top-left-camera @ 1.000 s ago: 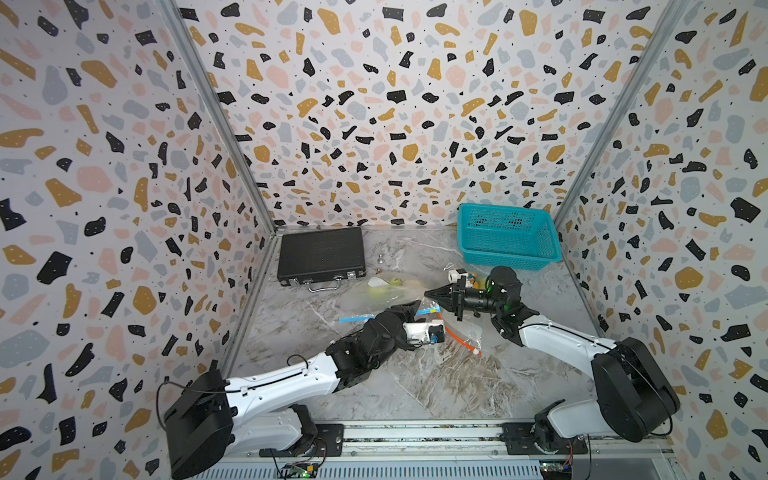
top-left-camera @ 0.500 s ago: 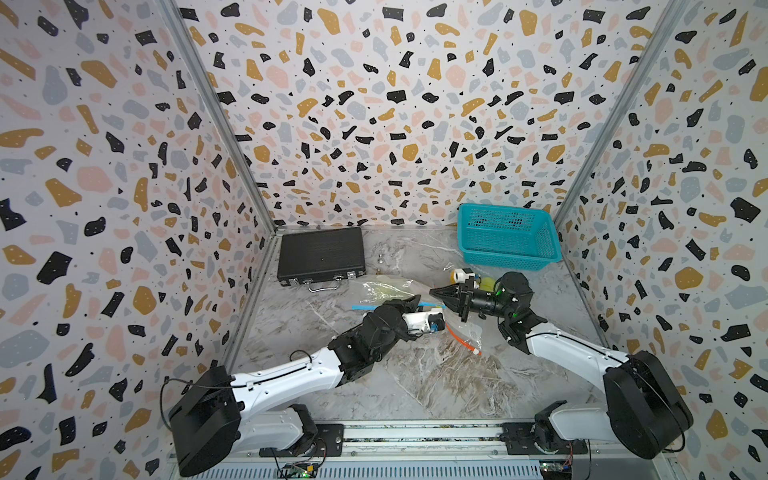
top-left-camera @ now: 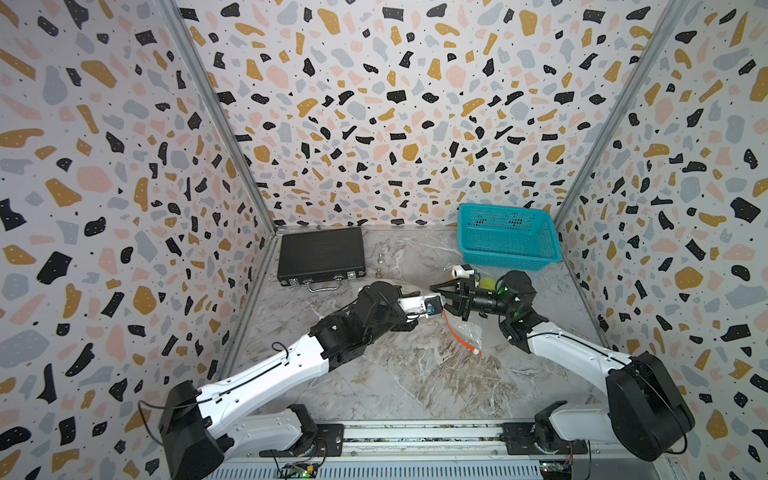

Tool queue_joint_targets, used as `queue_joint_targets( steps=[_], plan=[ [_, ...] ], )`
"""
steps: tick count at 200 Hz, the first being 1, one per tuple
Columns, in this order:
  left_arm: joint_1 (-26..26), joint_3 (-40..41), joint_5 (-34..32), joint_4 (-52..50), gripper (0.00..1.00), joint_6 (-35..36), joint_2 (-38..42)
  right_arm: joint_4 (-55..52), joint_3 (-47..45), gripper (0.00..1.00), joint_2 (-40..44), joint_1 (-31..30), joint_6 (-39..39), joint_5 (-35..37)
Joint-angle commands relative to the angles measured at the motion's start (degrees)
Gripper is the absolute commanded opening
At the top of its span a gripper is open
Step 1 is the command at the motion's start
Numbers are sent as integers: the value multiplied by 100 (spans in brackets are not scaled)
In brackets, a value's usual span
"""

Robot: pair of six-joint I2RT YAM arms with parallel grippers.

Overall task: Open the zip-top bag and take out the pear
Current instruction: Pick up the zipper food storage bag at the center of the board.

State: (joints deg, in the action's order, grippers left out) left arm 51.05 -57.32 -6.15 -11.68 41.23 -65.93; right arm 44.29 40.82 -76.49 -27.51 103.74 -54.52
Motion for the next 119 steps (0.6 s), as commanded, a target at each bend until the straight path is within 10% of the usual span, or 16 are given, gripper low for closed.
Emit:
queue_joint_targets(
  steps=[1,63,119],
  plan=[
    [-249,-552,1017,-1196,0,-456,67,-683,542,40,115,324,-1238,-528],
    [-1449,-1581,3531,-2479,0,-1100,-207,-7693,2778,54,640,1169,-7689,186],
    [-1545,-2563,4257,-3537,0,-1156,-1022,-7962,2394,54,1831,885,-10237,367]
  ],
)
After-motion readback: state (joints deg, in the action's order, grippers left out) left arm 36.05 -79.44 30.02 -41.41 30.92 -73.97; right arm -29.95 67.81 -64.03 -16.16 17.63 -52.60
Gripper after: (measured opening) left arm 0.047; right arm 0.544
